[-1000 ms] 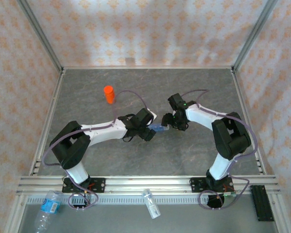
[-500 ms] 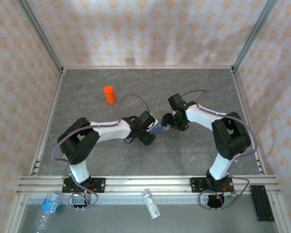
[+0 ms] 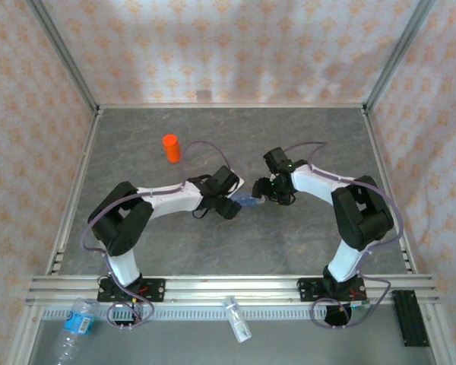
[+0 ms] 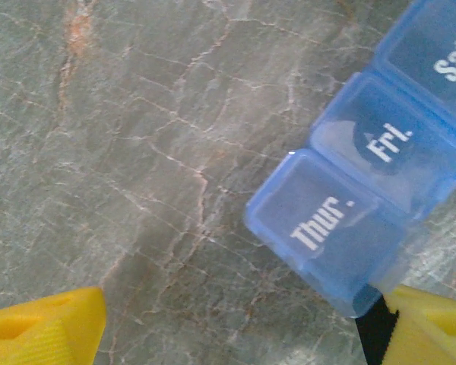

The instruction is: Sort the pills into containers

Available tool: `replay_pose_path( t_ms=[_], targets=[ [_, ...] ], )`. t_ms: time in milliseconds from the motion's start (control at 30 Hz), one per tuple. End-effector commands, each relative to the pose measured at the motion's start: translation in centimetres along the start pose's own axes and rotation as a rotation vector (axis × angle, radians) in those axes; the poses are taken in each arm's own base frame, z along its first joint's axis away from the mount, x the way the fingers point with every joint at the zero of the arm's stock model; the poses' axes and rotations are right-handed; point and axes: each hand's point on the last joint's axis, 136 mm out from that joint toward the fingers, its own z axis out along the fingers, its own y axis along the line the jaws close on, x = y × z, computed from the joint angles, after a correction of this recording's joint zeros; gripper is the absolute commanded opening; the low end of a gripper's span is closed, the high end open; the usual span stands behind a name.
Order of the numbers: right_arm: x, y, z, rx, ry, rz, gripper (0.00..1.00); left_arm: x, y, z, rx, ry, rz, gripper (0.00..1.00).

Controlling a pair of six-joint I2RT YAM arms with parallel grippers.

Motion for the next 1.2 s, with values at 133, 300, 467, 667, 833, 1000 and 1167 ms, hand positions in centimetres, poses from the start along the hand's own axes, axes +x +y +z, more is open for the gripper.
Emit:
replay_pose_path(
  t_ms=[133,300,467,667,833,1000,1167],
  targets=[
    [1.8,-2.7,1.6,0.094,0.058,0.031,0.74,-2.3,0.9,-1.9,0.004,-0.072,-0.032,0.86],
    [2.0,-2.8,1.8,0.098,0.062,0.032,0.74,-3.1,1.1,-2.3,0.022,-0.106,-0.071,0.86],
    [2.1,-3.0,1.9,0.102,0.064,0.03,0.74,-3.7,1.5,-2.7,0.028,-0.133,-0.101,0.86],
    [2.2,-3.0,2.0,0.103,0.067,0.031,0.74,-4.1,1.9,-2.5,0.022,-0.137,-0.116,0.86],
    [2.2,-3.0,1.9,0.101,0.067,0.029,0.74,-4.4,2.2,-1.9,0.019,-0.131,-0.13,0.86],
    [2.2,-3.0,1.9,0.103,0.068,0.028,0.74,-4.8,2.8,-1.4,0.024,-0.143,-0.175,0.86],
    [2.2,-3.1,2.0,0.107,0.071,0.025,0.74,-5.0,2.8,-0.8,0.028,-0.135,-0.182,0.86]
  ],
)
